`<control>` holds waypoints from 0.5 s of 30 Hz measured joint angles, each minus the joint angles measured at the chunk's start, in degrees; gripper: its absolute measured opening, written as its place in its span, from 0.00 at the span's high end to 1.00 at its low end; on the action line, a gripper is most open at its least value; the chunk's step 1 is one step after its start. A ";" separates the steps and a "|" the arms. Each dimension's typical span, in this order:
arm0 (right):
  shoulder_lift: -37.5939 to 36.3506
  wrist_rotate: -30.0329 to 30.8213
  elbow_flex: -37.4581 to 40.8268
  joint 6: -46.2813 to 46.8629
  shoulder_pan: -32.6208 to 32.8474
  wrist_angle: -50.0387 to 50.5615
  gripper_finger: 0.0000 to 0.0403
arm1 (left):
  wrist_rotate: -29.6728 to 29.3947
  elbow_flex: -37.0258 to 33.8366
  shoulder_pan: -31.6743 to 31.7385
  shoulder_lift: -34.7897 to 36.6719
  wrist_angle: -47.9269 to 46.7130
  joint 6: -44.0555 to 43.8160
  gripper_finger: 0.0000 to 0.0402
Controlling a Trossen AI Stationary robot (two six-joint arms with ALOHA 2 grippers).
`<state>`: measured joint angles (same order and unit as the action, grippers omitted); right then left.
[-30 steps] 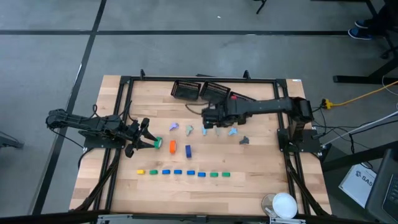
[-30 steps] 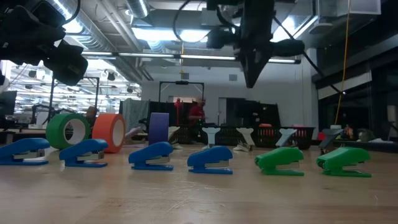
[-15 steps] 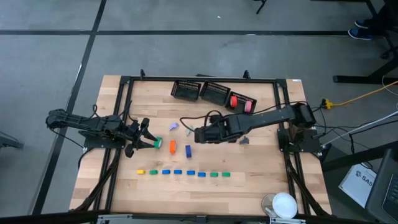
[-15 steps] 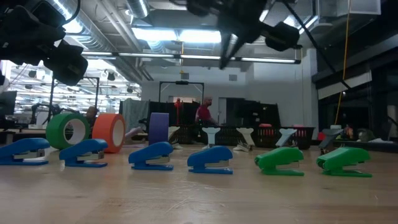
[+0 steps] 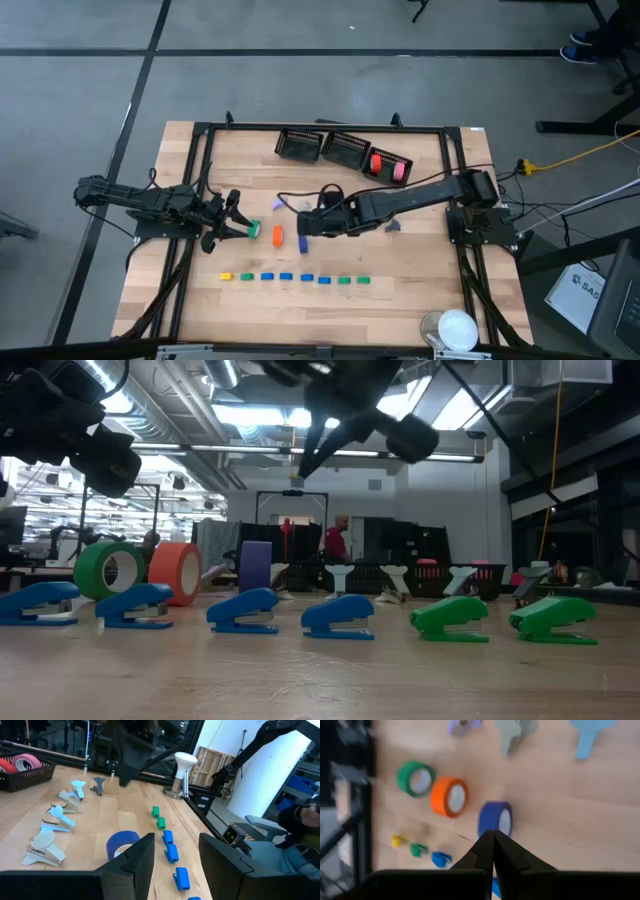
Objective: Pick and place Stapler, Stapler remover, tape
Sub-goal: Put the blue tape into the right black bin
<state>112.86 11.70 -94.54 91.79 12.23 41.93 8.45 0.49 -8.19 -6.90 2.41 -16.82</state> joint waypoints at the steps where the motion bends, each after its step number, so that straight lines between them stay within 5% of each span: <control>1: 0.60 -0.73 0.02 -1.57 0.01 -1.12 0.96 | 0.00 0.00 -0.01 0.00 -0.03 0.00 0.63; 6: 2.14 -1.22 0.02 -3.98 0.09 -2.56 0.85 | 0.00 0.01 0.01 0.00 0.06 0.00 0.63; 15: 2.64 0.55 0.00 -6.73 0.90 -5.34 0.45 | 0.00 0.00 -0.01 0.00 -0.01 0.00 0.63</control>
<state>115.50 12.25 -94.54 85.06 13.13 36.58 8.45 0.49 -8.21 -6.90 2.39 -16.82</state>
